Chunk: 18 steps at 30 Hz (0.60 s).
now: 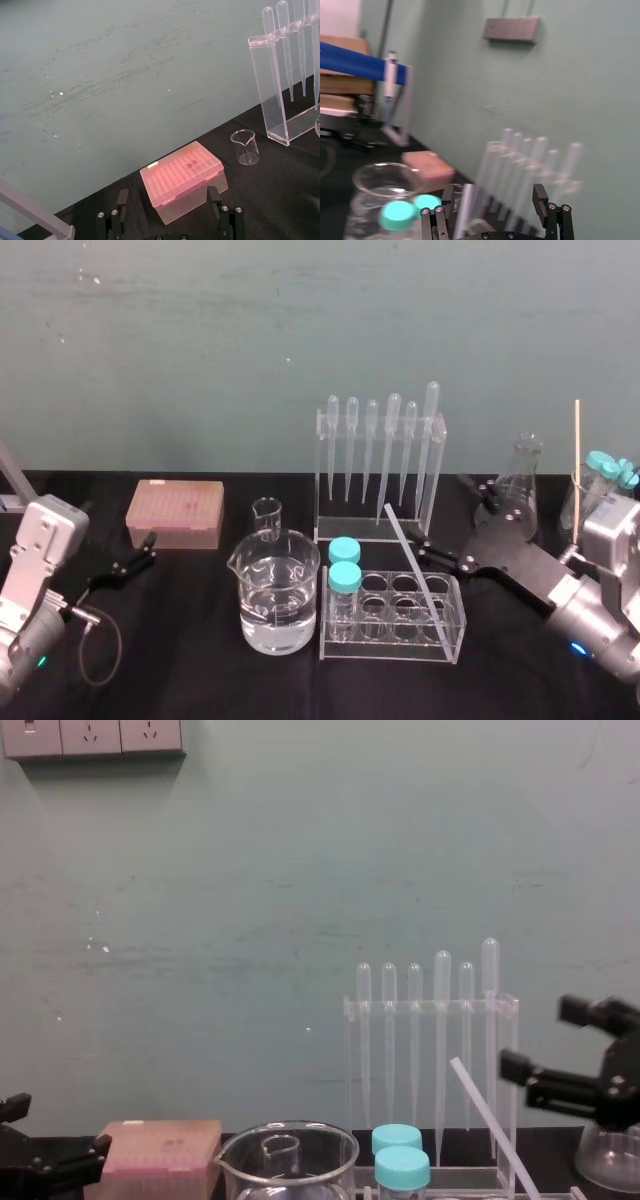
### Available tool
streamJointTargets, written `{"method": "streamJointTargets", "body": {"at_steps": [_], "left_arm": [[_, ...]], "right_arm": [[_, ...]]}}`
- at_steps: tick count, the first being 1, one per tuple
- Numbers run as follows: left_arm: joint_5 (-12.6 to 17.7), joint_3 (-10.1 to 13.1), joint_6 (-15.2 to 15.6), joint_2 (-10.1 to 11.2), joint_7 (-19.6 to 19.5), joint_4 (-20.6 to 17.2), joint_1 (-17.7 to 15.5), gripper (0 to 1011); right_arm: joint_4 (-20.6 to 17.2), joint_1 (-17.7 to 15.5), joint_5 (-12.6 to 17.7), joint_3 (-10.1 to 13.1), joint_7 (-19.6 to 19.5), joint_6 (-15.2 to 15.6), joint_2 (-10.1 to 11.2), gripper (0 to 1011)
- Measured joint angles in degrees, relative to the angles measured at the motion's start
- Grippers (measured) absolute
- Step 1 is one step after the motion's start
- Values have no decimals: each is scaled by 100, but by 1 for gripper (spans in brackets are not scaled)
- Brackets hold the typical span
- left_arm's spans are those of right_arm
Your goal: Pick up the stirring rod with one hand, then place it down.
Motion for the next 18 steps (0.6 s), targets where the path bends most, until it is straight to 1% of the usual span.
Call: {"method": "streamJointTargets", "body": {"at_steps": [1, 4, 5, 6, 7, 8, 9, 11, 12, 14, 17, 18], "left_arm": [[0, 0, 0, 0, 0, 0, 0, 1000], [0, 0, 0, 0, 0, 0, 0, 1000], [0, 0, 0, 0, 0, 0, 0, 1000], [0, 0, 0, 0, 0, 0, 0, 1000], [0, 0, 0, 0, 0, 0, 0, 1000], [0, 0, 0, 0, 0, 0, 0, 1000], [0, 0, 0, 0, 0, 0, 0, 1000], [0, 0, 0, 0, 0, 0, 0, 1000], [0, 0, 0, 0, 0, 0, 0, 1000], [0, 0, 0, 0, 0, 0, 0, 1000], [0, 0, 0, 0, 0, 0, 0, 1000], [0, 0, 0, 0, 0, 0, 0, 1000]], "right_arm": [[75, 88, 203, -45, 282, 137, -38, 1000], [206, 211, 501, -87, 631, 417, -102, 1000], [290, 285, 676, -102, 821, 632, -145, 1000], [328, 320, 759, -102, 896, 741, -165, 1000], [408, 380, 909, -103, 1022, 972, -211, 1000], [408, 380, 909, -103, 1022, 972, -211, 1000], [467, 429, 1019, -101, 1107, 1178, -252, 1000], [516, 470, 1088, -98, 1165, 1332, -280, 1000], [577, 519, 1147, -98, 1238, 1495, -314, 1000], [644, 565, 1206, -98, 1314, 1644, -342, 1000], [798, 674, 1343, -99, 1518, 1957, -422, 1000], [828, 692, 1367, -99, 1559, 2010, -440, 1000]]}}
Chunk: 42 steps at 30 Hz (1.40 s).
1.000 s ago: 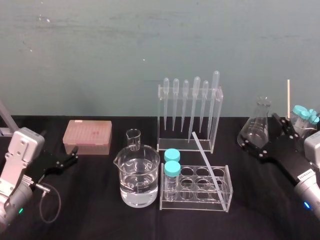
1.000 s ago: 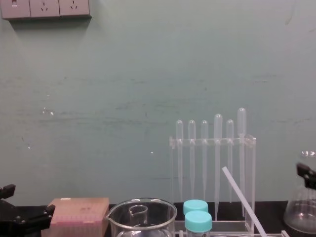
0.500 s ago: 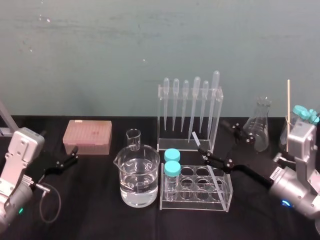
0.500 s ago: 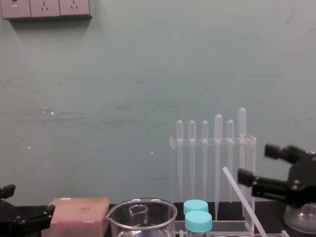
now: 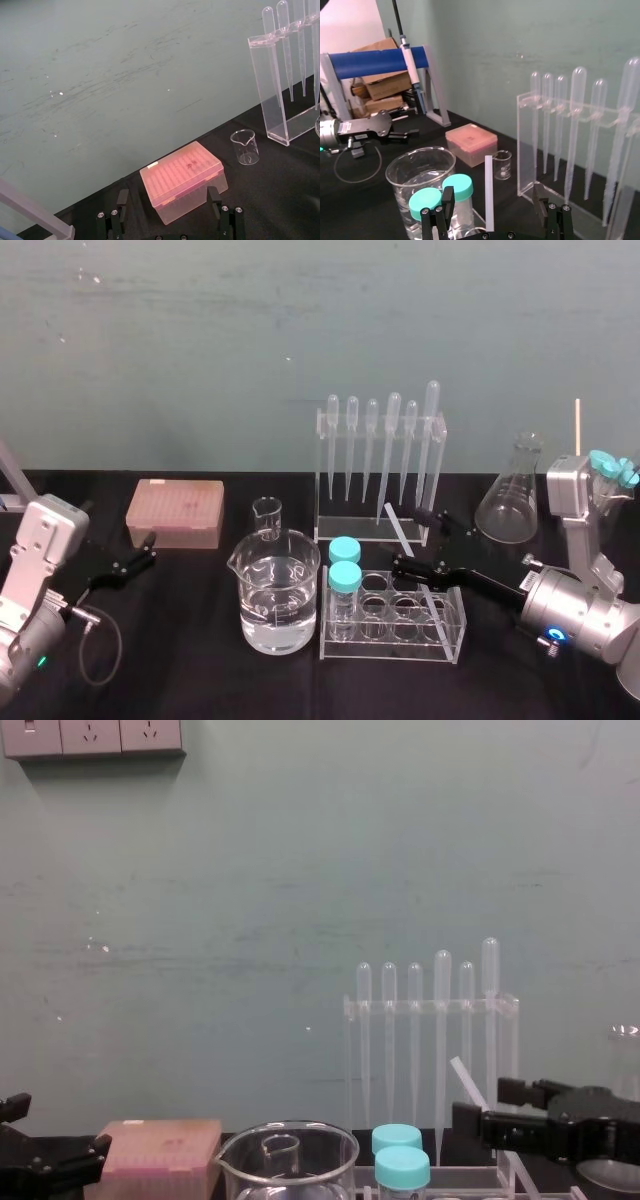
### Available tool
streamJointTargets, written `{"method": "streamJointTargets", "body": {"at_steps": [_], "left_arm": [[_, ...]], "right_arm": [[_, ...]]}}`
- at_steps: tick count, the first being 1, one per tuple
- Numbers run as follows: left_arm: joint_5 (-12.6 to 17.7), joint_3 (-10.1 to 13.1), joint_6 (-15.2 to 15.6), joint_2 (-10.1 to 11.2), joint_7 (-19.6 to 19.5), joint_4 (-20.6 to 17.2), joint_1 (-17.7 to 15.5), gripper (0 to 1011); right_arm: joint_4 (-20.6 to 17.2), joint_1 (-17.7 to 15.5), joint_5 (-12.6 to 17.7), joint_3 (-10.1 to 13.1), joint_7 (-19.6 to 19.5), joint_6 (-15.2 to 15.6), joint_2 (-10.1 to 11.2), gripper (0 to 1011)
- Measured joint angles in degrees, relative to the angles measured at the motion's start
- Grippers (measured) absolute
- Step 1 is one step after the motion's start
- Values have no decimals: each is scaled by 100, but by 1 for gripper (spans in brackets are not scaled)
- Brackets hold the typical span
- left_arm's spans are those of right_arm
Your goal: Pick up the stirring rod with one hand, then place it down.
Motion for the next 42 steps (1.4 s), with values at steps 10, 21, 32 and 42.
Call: {"method": "streamJointTargets", "body": {"at_steps": [10, 21, 32, 42], "left_arm": [[0, 0, 0, 0, 0, 0, 0, 1000], [0, 0, 0, 0, 0, 0, 0, 1000], [0, 0, 0, 0, 0, 0, 0, 1000], [0, 0, 0, 0, 0, 0, 0, 1000]], "right_arm": [[304, 167, 110, 57, 158, 342, -184, 1000], [305, 167, 102, 61, 146, 351, -182, 1000], [295, 161, 104, 56, 153, 345, -177, 907], [289, 160, 110, 55, 158, 340, -172, 594]]}}
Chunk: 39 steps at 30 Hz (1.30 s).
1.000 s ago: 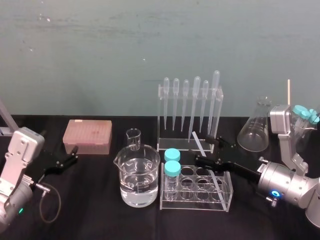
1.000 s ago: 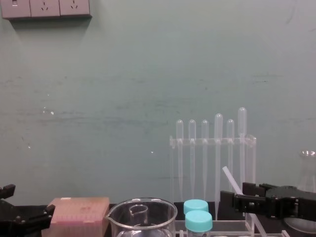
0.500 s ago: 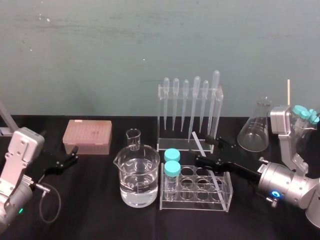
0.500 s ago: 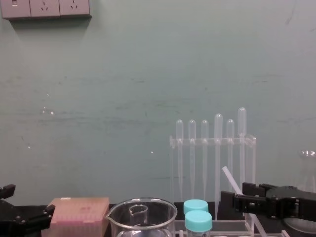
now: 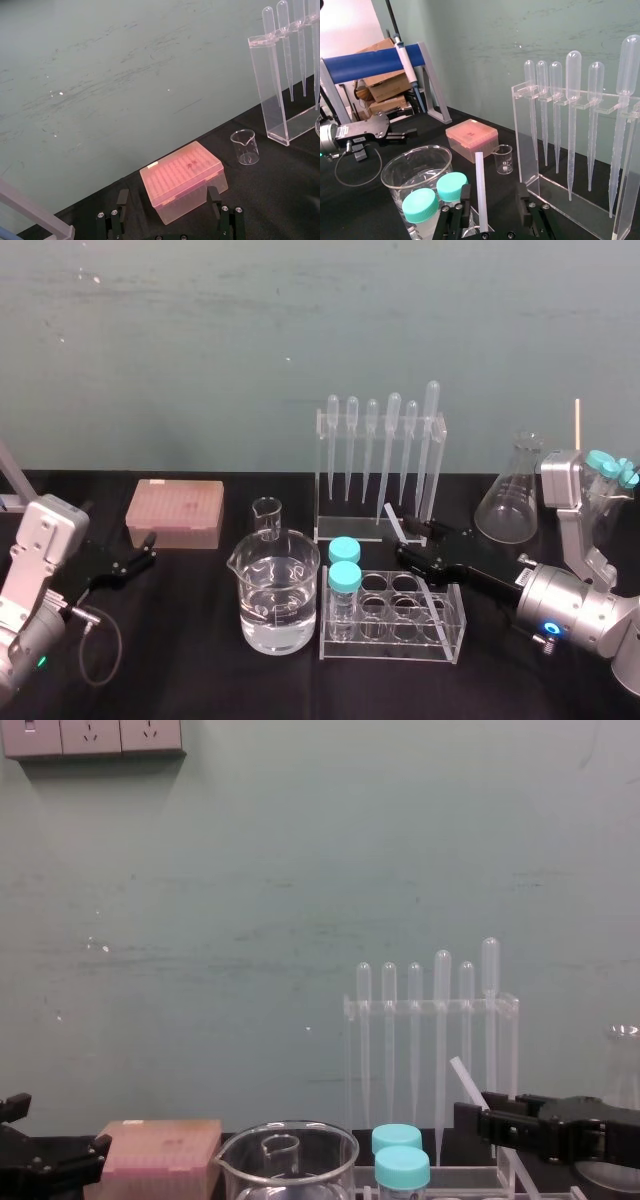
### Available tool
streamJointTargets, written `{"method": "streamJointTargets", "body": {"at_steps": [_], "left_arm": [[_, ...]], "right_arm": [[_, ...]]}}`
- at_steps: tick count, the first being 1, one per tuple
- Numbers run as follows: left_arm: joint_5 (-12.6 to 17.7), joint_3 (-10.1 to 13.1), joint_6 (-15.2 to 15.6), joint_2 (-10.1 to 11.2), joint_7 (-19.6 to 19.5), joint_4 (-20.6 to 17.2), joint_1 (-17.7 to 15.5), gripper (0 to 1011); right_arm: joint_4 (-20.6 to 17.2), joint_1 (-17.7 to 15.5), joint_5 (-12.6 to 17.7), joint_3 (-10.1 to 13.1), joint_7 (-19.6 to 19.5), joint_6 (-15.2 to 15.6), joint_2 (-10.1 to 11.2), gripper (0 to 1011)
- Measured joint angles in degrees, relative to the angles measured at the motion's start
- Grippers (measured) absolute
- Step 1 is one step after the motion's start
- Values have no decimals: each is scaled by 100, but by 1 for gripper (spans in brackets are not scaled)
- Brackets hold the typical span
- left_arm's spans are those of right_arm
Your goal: Pick up the stirring rod with one hand, then place it down.
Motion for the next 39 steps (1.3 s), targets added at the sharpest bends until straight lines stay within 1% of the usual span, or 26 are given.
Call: {"method": "streamJointTargets", "body": {"at_steps": [1, 3, 4, 6, 8, 10, 11, 15, 17, 21, 25, 28, 32, 33, 34, 36, 37, 38, 39], "left_arm": [[0, 0, 0, 0, 0, 0, 0, 1000], [0, 0, 0, 0, 0, 0, 0, 1000], [0, 0, 0, 0, 0, 0, 0, 1000], [0, 0, 0, 0, 0, 0, 0, 1000], [0, 0, 0, 0, 0, 0, 0, 1000], [0, 0, 0, 0, 0, 0, 0, 1000], [0, 0, 0, 0, 0, 0, 0, 1000], [0, 0, 0, 0, 0, 0, 0, 1000], [0, 0, 0, 0, 0, 0, 0, 1000], [0, 0, 0, 0, 0, 0, 0, 1000], [0, 0, 0, 0, 0, 0, 0, 1000], [0, 0, 0, 0, 0, -1, 0, 1000], [0, 0, 0, 0, 0, 0, 0, 1000], [0, 0, 0, 0, 0, 0, 0, 1000], [0, 0, 0, 0, 0, 0, 0, 1000], [0, 0, 0, 0, 0, 0, 0, 1000], [0, 0, 0, 0, 0, 0, 0, 1000], [0, 0, 0, 0, 0, 0, 0, 1000], [0, 0, 0, 0, 0, 0, 0, 1000]], "right_arm": [[0, 0, 0, 0, 1, 0, 0, 547], [-1, 0, 0, 0, 2, 0, 0, 508], [-1, 0, 1, 0, 3, 0, 0, 448], [-1, 0, 1, 0, 4, 0, 0, 400], [-1, 0, 0, 0, 4, 0, 0, 320], [-1, 0, 1, 0, 5, 0, 0, 280], [-1, 0, 1, 0, 5, -1, 0, 223], [-1, 0, 1, 0, 5, 0, 0, 110], [-1, 0, 0, 0, 5, 0, 0, 72], [-1, 0, 1, 0, 4, 0, 0, 71], [-27, -32, 6, 67, 12, -111, -14, 71], [-79, -60, 153, 201, 89, -170, -59, 71], [-238, -91, 530, 428, 231, -277, -167, 71], [-238, -91, 530, 428, 231, -277, -167, 71], [-302, -95, 638, 489, 269, -330, -204, 71], [-373, -96, 736, 551, 304, -411, -240, 71], [-454, -96, 784, 620, 345, -630, -279, 71], [-454, -96, 784, 620, 345, -630, -279, 71], [-495, -98, 766, 658, 369, -848, -301, 71]]}}
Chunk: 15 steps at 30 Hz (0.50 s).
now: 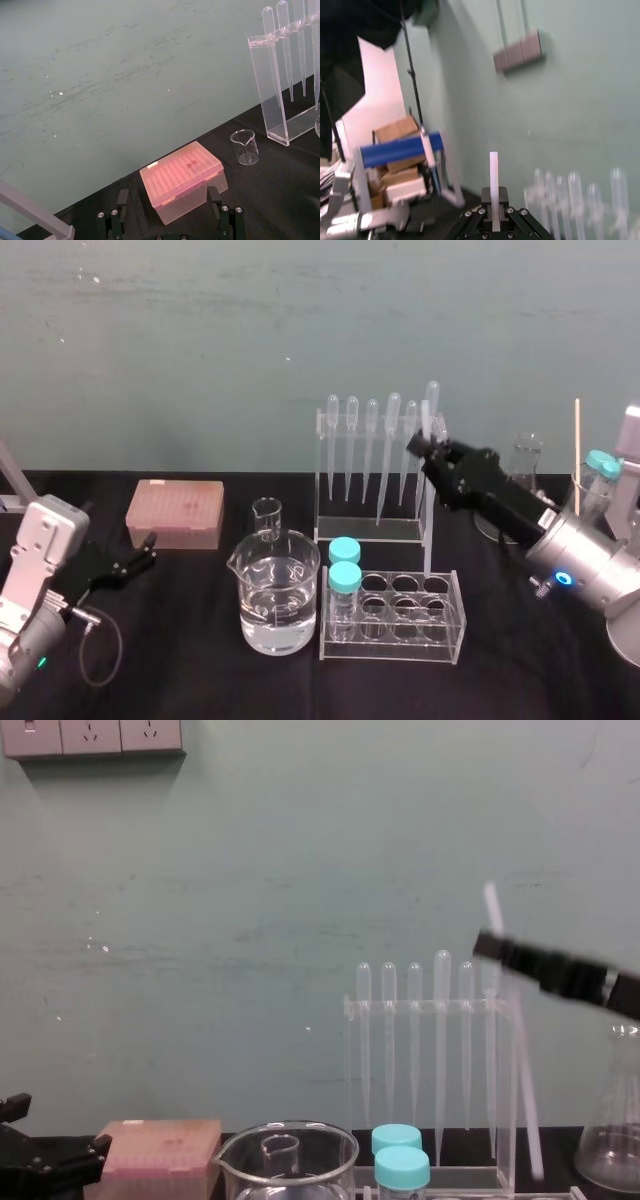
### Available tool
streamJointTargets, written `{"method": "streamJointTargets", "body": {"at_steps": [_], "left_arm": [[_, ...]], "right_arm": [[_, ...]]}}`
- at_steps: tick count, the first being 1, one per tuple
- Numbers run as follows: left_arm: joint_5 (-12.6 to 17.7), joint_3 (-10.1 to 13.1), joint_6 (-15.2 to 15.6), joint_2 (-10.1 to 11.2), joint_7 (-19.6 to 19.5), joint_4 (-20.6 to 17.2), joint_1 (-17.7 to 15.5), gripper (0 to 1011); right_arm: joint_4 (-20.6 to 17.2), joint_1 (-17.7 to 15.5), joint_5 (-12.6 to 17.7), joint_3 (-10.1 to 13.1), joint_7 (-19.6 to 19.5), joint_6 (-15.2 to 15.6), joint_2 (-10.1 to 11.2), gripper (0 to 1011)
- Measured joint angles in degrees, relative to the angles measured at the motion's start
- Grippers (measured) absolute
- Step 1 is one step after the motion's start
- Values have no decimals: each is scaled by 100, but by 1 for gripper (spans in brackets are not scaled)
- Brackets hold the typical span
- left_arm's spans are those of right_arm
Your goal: Pick up the stirring rod with one hand, then place it down.
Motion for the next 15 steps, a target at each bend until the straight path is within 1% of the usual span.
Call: {"method": "streamJointTargets", "body": {"at_steps": [2, 3, 5, 6, 7, 8, 9, 14, 15], "left_arm": [[0, 0, 0, 0, 0, 0, 0, 1000], [0, 0, 0, 0, 0, 0, 0, 1000], [0, 0, 0, 0, 0, 0, 0, 1000], [0, 0, 0, 0, 0, 0, 0, 1000], [0, 0, 0, 0, 0, 0, 0, 1000], [0, 0, 0, 0, 0, 0, 0, 1000], [0, 0, 0, 0, 0, 0, 0, 1000], [0, 0, 0, 0, 0, 0, 0, 1000], [0, 0, 0, 0, 0, 0, 0, 1000]], "right_arm": [[-24, -10, -80, 28, 19, -260, -21, 71], [-29, -20, -206, 49, 24, -525, -42, 71], [-29, -37, -385, 69, 21, -827, -66, 71], [-24, -47, -487, 81, 16, -984, -78, 71], [5, -68, -679, 108, -8, -1286, -107, 71], [22, -78, -765, 123, -21, -1415, -121, 71], [56, -96, -916, 157, -45, -1663, -147, 71], [205, -114, -1082, 257, -27, -2060, -208, 71], [241, -118, -1089, 270, -16, -2089, -219, 71]]}}
